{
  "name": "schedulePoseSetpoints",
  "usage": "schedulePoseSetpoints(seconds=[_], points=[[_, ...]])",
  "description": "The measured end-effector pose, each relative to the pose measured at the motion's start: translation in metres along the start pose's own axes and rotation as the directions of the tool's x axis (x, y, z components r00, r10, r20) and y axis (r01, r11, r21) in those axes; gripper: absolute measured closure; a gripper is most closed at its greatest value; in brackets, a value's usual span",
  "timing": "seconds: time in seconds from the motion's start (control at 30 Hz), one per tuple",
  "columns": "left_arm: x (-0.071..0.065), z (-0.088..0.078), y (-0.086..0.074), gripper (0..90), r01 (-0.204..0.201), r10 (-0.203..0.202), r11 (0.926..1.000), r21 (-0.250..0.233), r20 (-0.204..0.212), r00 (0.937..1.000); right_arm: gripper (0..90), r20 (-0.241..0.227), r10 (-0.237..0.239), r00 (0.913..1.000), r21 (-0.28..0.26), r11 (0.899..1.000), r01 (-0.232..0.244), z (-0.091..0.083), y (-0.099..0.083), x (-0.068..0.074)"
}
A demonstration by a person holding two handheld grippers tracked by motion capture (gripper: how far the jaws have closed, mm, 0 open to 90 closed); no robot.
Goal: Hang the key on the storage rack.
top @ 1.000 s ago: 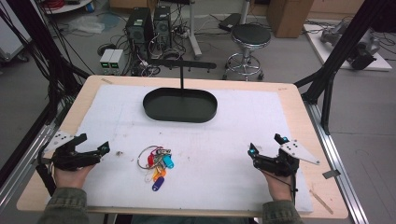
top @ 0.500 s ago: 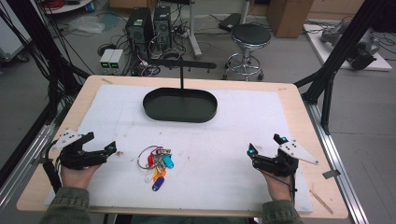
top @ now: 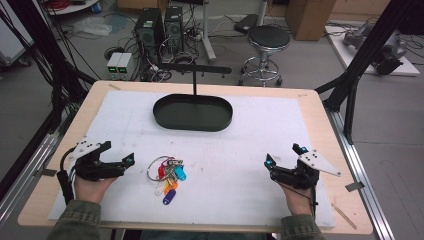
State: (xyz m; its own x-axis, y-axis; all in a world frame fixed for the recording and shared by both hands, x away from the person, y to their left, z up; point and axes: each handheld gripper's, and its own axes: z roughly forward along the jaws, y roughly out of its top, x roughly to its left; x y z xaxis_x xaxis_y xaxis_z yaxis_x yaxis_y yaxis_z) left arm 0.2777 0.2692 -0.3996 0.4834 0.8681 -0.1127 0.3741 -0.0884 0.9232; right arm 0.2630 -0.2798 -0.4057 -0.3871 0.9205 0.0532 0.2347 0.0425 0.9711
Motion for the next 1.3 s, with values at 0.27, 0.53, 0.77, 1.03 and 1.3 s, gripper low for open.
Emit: schedulePoseSetpoints(seconds=[0.27, 0.53, 0.77, 1.03, 1.3], points=[[-0.013, 0.008, 0.002, 1.7, -0.031, 0.031, 0.9994, 0.018, 0.031, 0.999, 0.5, -0.002, -0.007, 1.0, 0.002, 1.0, 0.007, 0.0, 0.0, 0.0], [-0.025, 0.017, 0.003, 1.7, -0.052, 0.05, 0.998, 0.035, 0.058, 0.997, 0.5, -0.004, -0.006, 1.0, 0.005, 1.0, 0.006, 0.001, 0.0, 0.001], [-0.035, 0.026, 0.003, 1.7, -0.065, 0.059, 0.9959, 0.064, 0.082, 0.9949, 0.5, -0.004, -0.013, 0.9999, 0.005, 1.0, 0.013, 0.001, 0.0, 0.001], [-0.049, 0.037, 0.002, 1.7, -0.092, 0.077, 0.9896, 0.11, 0.128, 0.9888, 0.5, -0.01, -0.014, 0.9999, 0.008, 1.0, 0.014, 0.001, -0.001, 0.002], [-0.062, 0.046, 0.0, 1.7, -0.117, 0.093, 0.9827, 0.143, 0.167, 0.9816, 0.5, -0.009, -0.011, 0.9999, 0.012, 1.0, 0.011, 0.001, -0.001, 0.003]])
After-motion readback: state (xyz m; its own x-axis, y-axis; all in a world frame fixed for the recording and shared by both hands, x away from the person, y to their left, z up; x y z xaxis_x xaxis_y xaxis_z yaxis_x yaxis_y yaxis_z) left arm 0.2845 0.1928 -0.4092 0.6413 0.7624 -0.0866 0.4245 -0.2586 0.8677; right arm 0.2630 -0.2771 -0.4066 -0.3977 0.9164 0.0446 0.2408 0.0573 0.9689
